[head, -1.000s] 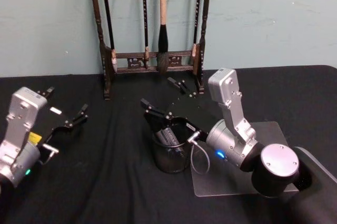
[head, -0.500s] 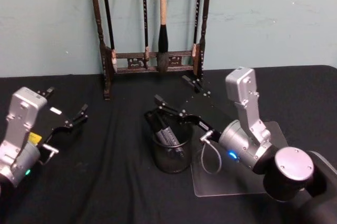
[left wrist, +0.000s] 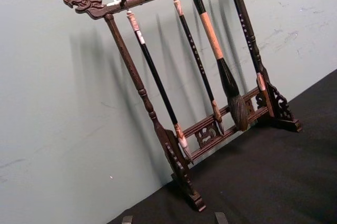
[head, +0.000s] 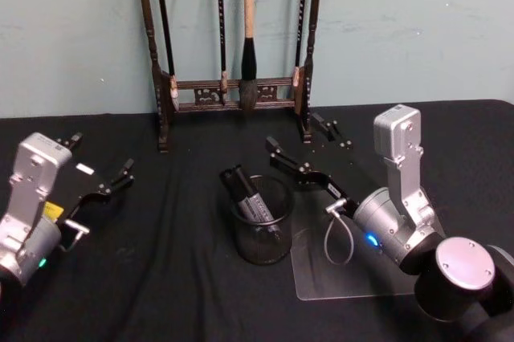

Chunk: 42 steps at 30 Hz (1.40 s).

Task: Pick up the water-based marker from the table and place it into the pen holder.

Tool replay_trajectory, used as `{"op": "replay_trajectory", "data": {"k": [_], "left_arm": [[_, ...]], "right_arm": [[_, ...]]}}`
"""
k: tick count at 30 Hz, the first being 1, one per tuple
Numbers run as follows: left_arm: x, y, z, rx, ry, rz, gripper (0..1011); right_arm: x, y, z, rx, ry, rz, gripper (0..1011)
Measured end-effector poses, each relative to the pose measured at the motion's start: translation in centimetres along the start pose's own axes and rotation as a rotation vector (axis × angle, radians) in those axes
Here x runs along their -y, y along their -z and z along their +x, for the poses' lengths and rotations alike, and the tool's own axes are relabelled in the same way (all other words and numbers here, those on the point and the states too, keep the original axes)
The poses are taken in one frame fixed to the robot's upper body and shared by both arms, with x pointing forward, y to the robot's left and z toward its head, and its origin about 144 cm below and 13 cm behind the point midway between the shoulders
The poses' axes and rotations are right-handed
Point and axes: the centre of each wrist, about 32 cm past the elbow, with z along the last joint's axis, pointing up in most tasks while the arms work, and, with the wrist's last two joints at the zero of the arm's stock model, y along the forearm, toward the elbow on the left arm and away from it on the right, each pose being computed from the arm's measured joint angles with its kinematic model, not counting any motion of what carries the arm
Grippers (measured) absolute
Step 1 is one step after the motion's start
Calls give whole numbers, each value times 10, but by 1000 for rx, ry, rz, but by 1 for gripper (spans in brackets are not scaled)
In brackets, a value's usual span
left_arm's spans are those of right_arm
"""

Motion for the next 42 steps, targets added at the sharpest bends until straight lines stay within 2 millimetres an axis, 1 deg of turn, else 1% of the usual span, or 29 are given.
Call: {"op": "replay_trajectory", "data": {"k": [9,20,35,42], "left_arm": [[0,0,0,0,0,0,1009],[0,0,0,0,0,0,1009],[0,0,0,0,0,0,1009],[0,0,0,0,0,0,1009]], "right_arm": [[5,2,3,10,76,-14,1002],[13,14,10,31,169,-24,1003],[27,30,11,12,201,-74,1002],[28,36,11,11,207,-95,1002]]}}
